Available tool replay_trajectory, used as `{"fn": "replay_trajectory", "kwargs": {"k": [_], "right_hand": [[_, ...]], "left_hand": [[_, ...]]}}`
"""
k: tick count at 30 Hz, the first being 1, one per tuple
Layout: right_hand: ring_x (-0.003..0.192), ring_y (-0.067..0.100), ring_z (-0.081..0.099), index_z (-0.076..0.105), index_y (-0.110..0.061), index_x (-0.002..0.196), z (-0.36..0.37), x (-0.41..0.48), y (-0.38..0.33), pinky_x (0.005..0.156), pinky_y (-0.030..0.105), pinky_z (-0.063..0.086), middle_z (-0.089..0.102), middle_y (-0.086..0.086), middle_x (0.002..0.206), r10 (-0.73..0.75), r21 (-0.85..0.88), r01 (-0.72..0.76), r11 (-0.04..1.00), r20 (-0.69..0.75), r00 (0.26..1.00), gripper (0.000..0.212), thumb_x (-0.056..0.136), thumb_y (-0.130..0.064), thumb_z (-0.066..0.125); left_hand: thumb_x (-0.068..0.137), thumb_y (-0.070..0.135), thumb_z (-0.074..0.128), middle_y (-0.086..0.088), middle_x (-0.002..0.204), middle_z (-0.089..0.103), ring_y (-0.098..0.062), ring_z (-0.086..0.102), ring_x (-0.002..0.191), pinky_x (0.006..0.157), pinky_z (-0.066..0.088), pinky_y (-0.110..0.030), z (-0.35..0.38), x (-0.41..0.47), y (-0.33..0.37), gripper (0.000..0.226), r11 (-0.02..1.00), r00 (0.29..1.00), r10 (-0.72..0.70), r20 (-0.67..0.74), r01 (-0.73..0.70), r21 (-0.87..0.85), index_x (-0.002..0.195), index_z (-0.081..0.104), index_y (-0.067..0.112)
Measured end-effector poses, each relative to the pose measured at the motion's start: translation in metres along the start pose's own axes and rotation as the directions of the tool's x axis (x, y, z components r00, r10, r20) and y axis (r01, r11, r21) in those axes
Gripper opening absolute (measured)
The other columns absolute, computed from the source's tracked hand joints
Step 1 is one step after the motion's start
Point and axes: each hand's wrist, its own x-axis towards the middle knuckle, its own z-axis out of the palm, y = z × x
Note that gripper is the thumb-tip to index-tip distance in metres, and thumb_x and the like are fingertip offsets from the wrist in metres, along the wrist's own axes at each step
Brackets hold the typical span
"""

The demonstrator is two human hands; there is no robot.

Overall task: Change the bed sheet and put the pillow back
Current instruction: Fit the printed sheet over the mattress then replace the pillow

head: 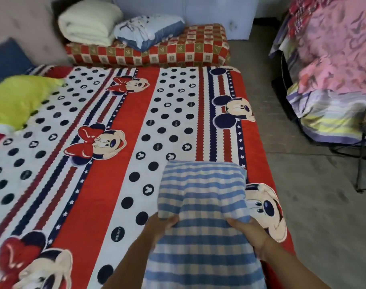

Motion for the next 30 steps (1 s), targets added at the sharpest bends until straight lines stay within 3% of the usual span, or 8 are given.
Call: {"fn": "replay_trajectory", "kwargs": {"k": [4,7,9,11,15,17,26,30], "right_hand": [[0.098,0.03,0.07,0.062,-0.013,0.121,0.074,-0.011,-0.014,0.091,0.05,0.053,0.073,0.011,0.106,-0.027,-0.022,0.028,0.999,0.075,0.997,0.075,0.054,-0.036,0.086],[0.098,0.029,0.07,0.062,-0.013,0.121,0.139,-0.021,-0.019,0.089,0.045,0.055,0.073,0.01,0.106,-0.051,-0.048,0.057,0.997,0.133,0.99,0.064,0.065,-0.032,0.087],[0.097,0.028,0.07,0.063,-0.012,0.12,0.187,-0.028,-0.022,0.087,0.043,0.056,0.073,0.009,0.106,-0.069,-0.059,0.08,0.995,0.164,0.984,0.05,0.076,-0.027,0.08],[0.098,0.027,0.07,0.064,-0.011,0.12,0.234,-0.034,-0.022,0.087,0.043,0.056,0.073,0.01,0.106,-0.084,-0.069,0.098,0.993,0.189,0.978,0.046,0.078,-0.027,0.077],[0.099,0.028,0.069,0.064,-0.013,0.12,0.322,-0.047,-0.017,0.09,0.048,0.055,0.073,0.008,0.108,-0.124,-0.073,0.143,0.987,0.213,0.969,0.06,0.068,-0.032,0.086],[0.098,0.028,0.069,0.065,-0.013,0.118,0.362,-0.054,-0.016,0.088,0.046,0.055,0.073,0.008,0.107,-0.151,-0.06,0.168,0.984,0.226,0.962,0.051,0.072,-0.026,0.083],[0.101,0.027,0.069,0.063,-0.015,0.122,0.487,-0.051,-0.016,0.093,0.049,0.053,0.072,0.006,0.11,-0.176,-0.117,0.224,0.968,0.325,0.929,0.082,0.05,-0.042,0.09],[0.097,0.026,0.071,0.064,-0.013,0.119,0.536,-0.036,-0.021,0.088,0.046,0.055,0.073,0.006,0.107,-0.168,-0.154,0.242,0.958,0.385,0.908,0.072,0.056,-0.038,0.087]], "left_hand": [[0.068,0.027,0.087,-0.005,0.09,0.076,-0.024,0.071,0.088,0.083,0.057,-0.041,-0.076,-0.03,-0.007,0.036,0.997,0.995,0.057,-0.083,-0.062,-0.051,0.096,0.072,0.011],[0.079,0.017,0.08,-0.001,0.105,0.068,-0.013,0.064,0.083,0.079,0.05,-0.028,-0.138,-0.054,-0.013,0.021,0.987,0.982,0.118,-0.147,-0.133,-0.093,0.092,0.065,0.011],[0.083,0.022,0.076,0.004,0.109,0.055,-0.017,0.057,0.097,0.091,0.043,-0.028,-0.183,-0.072,-0.015,0.032,0.982,0.976,0.149,-0.157,-0.165,-0.093,0.106,0.058,0.009],[0.08,0.028,0.078,0.002,0.119,0.06,-0.024,0.058,0.106,0.104,0.042,-0.039,-0.229,-0.082,-0.021,0.043,0.979,0.974,0.144,-0.176,-0.166,-0.116,0.113,0.058,0.011],[0.076,0.034,0.082,0.005,0.105,0.063,-0.018,0.059,0.1,0.093,0.046,-0.033,-0.318,-0.099,-0.037,0.048,0.971,0.96,0.157,-0.232,-0.193,-0.14,0.113,0.058,0.016],[0.069,0.038,0.085,0.001,0.108,0.066,-0.021,0.062,0.098,0.092,0.049,-0.037,-0.356,-0.111,-0.043,0.059,0.968,0.948,0.164,-0.272,-0.208,-0.139,0.116,0.059,0.015],[0.073,0.028,0.084,-0.002,0.094,0.074,-0.022,0.07,0.088,0.077,0.058,-0.037,-0.476,-0.135,-0.073,0.039,0.944,0.911,0.173,-0.374,-0.261,-0.2,0.106,0.066,0.018],[0.071,0.033,0.085,0.0,0.092,0.076,-0.023,0.071,0.089,0.083,0.058,-0.043,-0.52,-0.131,-0.083,0.041,0.942,0.905,0.144,-0.399,-0.249,-0.224,0.107,0.069,0.019]]}}
